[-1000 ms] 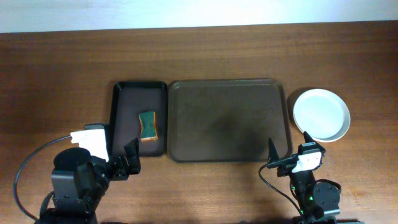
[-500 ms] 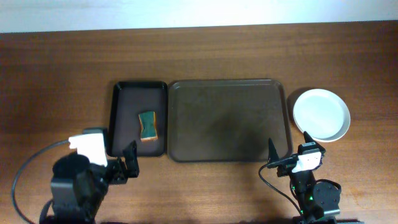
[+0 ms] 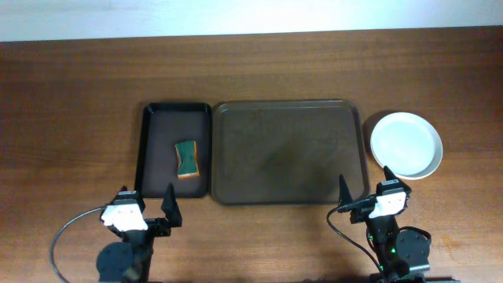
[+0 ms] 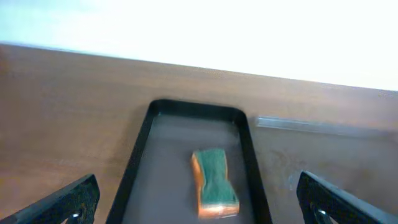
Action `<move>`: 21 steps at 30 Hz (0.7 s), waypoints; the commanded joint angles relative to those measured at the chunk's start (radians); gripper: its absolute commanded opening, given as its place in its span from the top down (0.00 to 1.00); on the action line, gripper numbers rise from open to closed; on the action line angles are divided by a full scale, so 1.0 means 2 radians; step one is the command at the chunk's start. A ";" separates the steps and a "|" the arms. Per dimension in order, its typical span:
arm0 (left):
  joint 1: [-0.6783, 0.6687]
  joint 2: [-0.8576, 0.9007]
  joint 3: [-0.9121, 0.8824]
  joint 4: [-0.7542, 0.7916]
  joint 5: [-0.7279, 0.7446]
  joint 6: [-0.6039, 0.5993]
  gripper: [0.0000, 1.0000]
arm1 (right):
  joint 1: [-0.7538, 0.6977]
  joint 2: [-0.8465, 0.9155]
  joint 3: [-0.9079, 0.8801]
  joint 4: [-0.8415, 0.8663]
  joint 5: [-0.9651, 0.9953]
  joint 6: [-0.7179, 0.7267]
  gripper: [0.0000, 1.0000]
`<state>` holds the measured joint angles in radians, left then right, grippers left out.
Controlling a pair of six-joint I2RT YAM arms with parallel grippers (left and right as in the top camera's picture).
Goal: Clean dirty plates on tray and stack at the side
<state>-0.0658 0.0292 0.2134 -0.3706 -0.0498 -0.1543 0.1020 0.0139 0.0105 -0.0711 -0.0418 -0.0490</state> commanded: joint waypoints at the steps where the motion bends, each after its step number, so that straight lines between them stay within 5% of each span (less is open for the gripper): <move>1: 0.002 -0.012 -0.052 0.086 0.011 0.034 0.00 | 0.004 -0.005 -0.002 -0.002 -0.003 0.000 0.01; 5: 0.002 -0.012 -0.104 0.202 0.029 0.085 0.00 | 0.005 -0.005 -0.002 -0.002 -0.003 0.000 0.01; 10: 0.002 -0.012 -0.102 0.144 0.028 0.087 0.00 | 0.005 -0.005 -0.002 -0.002 -0.003 0.000 0.01; 21: 0.002 -0.012 -0.102 0.144 0.028 0.087 0.01 | 0.004 -0.005 -0.002 -0.002 -0.003 0.000 0.01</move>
<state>-0.0658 0.0139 0.0166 -0.0849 -0.0067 0.0010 0.1020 0.0139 0.0105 -0.0708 -0.0418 -0.0490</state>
